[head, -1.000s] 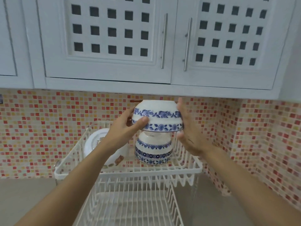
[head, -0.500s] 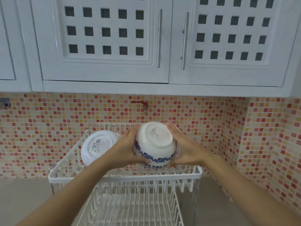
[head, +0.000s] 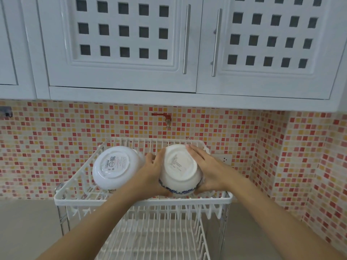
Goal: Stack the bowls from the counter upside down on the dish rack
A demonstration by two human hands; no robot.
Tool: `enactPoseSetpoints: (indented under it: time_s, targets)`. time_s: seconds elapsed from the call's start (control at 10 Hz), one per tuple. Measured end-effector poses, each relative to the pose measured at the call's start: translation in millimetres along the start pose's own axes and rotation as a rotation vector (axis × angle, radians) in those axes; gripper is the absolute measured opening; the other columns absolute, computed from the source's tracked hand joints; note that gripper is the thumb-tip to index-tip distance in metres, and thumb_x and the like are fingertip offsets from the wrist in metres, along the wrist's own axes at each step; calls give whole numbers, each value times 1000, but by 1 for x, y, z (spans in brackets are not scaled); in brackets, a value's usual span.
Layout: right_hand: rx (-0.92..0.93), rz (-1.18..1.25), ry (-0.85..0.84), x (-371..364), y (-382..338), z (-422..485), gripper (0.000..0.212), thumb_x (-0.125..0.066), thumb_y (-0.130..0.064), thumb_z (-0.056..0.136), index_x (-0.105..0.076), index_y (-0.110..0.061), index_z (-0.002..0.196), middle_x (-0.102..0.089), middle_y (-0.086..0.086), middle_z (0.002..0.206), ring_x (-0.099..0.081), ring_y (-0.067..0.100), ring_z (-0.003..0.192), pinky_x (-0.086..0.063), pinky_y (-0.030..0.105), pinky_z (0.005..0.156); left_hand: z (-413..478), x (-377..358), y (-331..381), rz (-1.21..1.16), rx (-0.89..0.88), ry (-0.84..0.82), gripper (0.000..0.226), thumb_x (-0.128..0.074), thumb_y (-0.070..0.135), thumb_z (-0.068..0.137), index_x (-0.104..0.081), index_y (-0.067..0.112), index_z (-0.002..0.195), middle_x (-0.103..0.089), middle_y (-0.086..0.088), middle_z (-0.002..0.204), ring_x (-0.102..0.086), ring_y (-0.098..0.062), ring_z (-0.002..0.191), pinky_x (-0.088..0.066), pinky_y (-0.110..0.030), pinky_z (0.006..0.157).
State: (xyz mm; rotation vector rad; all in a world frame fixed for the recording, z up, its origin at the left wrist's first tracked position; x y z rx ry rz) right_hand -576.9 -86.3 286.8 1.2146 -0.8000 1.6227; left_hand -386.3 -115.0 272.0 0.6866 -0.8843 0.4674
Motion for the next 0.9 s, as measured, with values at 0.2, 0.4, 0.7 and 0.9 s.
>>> enactPoseSetpoints:
  time_s: [0.2,0.4,0.7,0.9]
  targets:
    - [-5,49,0,-3,4,4,126,-78,-41,67,16,-23,150,9,-5,161,-22,22,144,-45,41,104,3,-3,-2,29,19,-13,121,-84,32,63,-1,22,151,-32,-7,140,-44,-25,121,-42,-34,99]
    - [13,95,44,1,2,0,121,-80,-45,66,3,-22,152,-2,-2,160,-20,18,144,-36,36,112,3,-5,-4,27,17,-58,118,-81,29,68,1,20,152,-24,-5,151,-39,-24,132,-39,-33,105]
    - [-138,171,-54,8,-4,-15,130,-76,-60,62,19,-36,147,22,-10,158,13,10,147,-9,42,121,-1,15,12,-2,96,-187,112,-68,17,83,22,12,149,23,-5,159,20,-20,148,-7,-38,121]
    - [-197,143,57,18,-47,-38,89,-49,-56,89,4,-22,153,11,-9,161,6,10,148,-5,44,122,-29,56,23,-4,115,-30,67,-43,14,96,-8,13,154,-8,-6,162,-16,-25,149,-23,-38,117]
Point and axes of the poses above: each hand's wrist, its own z-axis towards the middle knuckle, its own x-axis out of the back of the hand, y = z × x, the point moved 4 cm from there along z, towards the middle knuckle
